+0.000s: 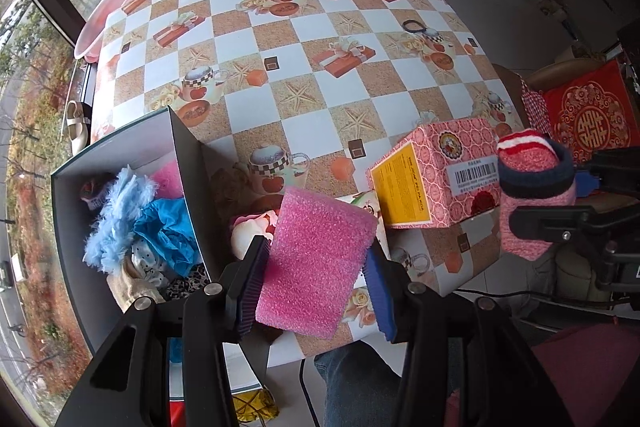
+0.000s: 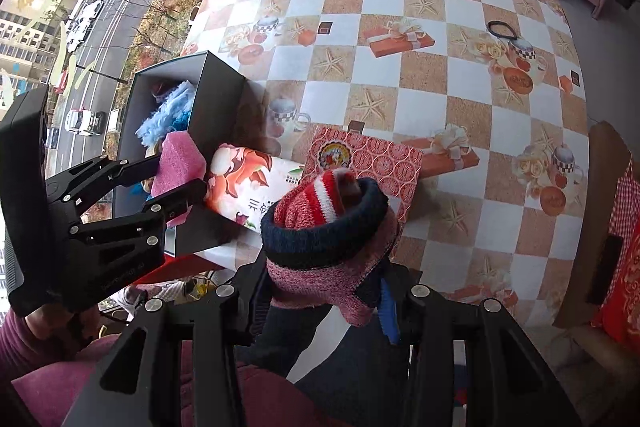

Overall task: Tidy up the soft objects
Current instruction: 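Lift the sponge and striped hat in both tools and carry them toward the box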

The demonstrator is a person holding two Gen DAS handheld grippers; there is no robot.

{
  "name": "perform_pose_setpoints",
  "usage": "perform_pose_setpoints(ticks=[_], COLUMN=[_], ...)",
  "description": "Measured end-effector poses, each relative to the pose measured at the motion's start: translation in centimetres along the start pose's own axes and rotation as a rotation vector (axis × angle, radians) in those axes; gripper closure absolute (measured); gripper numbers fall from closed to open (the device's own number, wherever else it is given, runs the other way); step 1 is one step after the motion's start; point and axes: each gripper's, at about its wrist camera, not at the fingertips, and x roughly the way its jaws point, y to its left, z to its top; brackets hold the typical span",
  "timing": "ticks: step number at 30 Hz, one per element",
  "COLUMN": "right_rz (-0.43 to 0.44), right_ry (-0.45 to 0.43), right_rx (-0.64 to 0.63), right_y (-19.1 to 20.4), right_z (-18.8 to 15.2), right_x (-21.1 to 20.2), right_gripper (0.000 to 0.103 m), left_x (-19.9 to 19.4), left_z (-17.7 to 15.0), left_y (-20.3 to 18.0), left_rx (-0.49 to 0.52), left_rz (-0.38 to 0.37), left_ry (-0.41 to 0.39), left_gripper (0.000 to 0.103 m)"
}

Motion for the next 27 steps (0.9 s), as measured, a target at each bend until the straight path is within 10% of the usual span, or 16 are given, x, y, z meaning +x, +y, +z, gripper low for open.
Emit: perform_pose_setpoints(ticks=[8, 27], right_rz=[0.007, 0.028], right_ry=[0.040, 0.093], right_rx=[-0.052, -0.379], right_y=[2.7, 14.6], right_z=[-0.7, 2.2], right_x=[1.2, 3.6], right_gripper=[0.057, 0.057], left_x=[-0.7, -3.0], left_z=[-1.3, -6.7], left_y=[0.6, 9.6], left_rx=[0.002, -0.336], left_rz=[-0.007, 0.042], left_ry=[-0.013, -0.068], left_gripper=[0.052, 0.052])
